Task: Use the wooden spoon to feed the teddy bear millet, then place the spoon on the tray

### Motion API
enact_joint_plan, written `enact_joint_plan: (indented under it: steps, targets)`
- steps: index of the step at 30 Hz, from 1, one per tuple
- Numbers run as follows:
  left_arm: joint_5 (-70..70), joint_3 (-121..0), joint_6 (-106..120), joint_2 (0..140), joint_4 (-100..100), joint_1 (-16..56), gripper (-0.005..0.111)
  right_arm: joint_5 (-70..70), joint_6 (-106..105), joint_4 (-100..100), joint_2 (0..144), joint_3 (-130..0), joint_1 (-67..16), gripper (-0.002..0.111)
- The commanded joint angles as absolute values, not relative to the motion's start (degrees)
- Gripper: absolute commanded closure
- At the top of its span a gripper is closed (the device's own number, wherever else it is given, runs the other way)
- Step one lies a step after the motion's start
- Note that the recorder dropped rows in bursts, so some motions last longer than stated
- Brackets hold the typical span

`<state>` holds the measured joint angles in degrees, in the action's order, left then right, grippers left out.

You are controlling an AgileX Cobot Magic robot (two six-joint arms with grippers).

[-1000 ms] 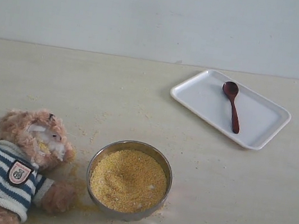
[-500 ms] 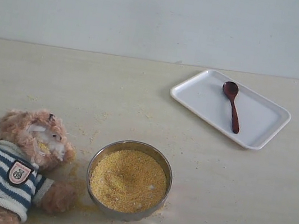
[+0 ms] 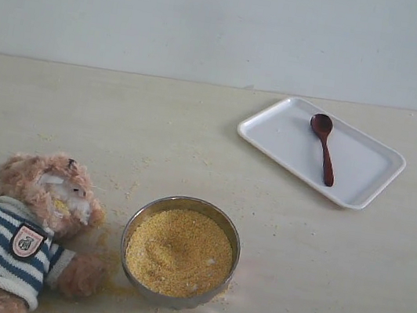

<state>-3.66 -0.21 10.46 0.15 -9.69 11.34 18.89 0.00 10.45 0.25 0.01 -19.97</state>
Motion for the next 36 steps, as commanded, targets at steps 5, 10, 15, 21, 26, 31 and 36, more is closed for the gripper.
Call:
enact_joint_plan:
  steps: [5,10,15,21,26,31,36]
  targets:
    - [-5.55,0.0,-3.16,0.0,5.95,11.6,0.102,18.52,0.0,10.11,0.0,0.0,-19.85,0.108]
    - [-4.65,0.0,-2.97,0.0,6.23,11.6,0.102,18.94,0.0,10.11,0.0,0.0,-19.85,0.108]
    - [-2.28,0.0,5.94,0.0,-2.02,11.6,0.102,18.94,0.0,10.11,0.0,0.0,-19.85,0.108]
    - [-1.66,0.0,7.48,0.0,-2.7,11.03,0.102,18.94,0.0,10.11,0.0,0.0,-19.85,0.108]
    - [-1.66,0.0,7.48,0.0,-1.03,11.05,0.102,18.94,0.0,10.11,0.0,0.0,-19.85,0.108]
    - [-1.66,0.0,7.48,0.0,-1.03,11.05,0.102,18.94,0.0,10.11,0.0,0.0,-19.85,0.108]
    - [-1.66,0.0,7.48,0.0,-1.03,11.05,0.102,18.94,0.0,10.11,0.0,0.0,-19.85,0.108]
